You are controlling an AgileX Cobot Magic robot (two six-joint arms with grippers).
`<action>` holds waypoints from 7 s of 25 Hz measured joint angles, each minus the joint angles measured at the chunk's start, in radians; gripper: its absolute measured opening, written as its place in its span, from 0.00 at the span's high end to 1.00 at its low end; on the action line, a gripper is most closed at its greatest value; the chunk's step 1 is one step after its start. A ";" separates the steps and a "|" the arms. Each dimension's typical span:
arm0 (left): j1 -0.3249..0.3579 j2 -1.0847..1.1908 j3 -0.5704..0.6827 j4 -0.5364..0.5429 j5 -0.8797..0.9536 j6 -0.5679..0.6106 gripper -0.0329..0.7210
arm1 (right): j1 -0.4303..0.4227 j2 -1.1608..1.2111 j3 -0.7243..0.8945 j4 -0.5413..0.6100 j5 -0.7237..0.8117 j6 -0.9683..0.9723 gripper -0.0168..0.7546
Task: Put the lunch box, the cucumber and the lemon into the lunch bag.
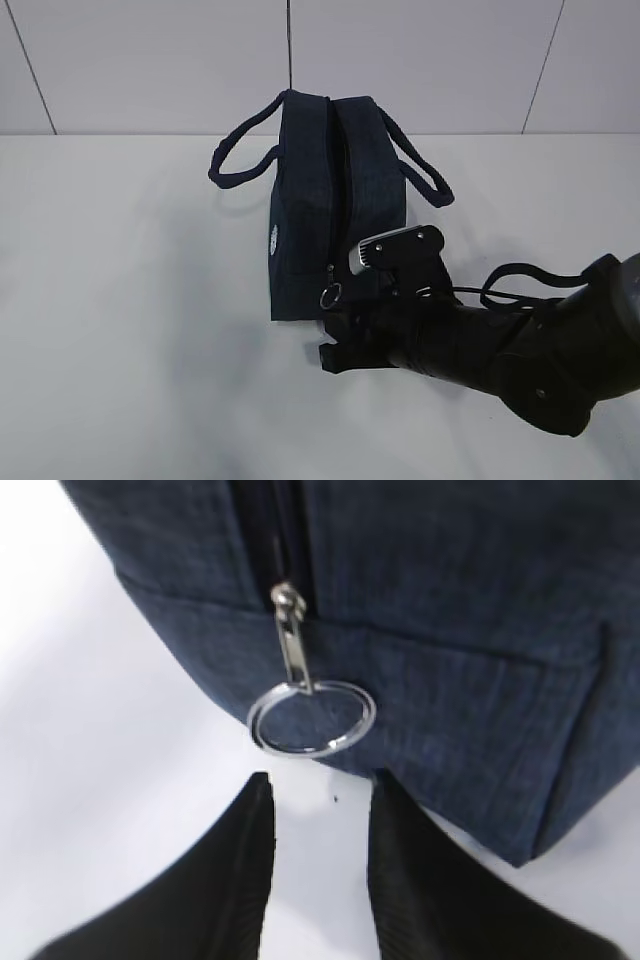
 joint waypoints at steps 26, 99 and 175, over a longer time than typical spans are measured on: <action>0.000 0.000 0.000 0.000 0.000 0.000 0.72 | 0.000 -0.007 0.000 0.060 -0.074 -0.188 0.46; 0.000 0.000 0.000 0.046 -0.026 0.000 0.72 | 0.000 0.125 -0.008 0.105 -0.401 -0.139 0.60; 0.000 0.000 0.000 0.126 -0.029 0.000 0.72 | 0.000 0.017 0.020 0.064 -0.243 -0.139 0.96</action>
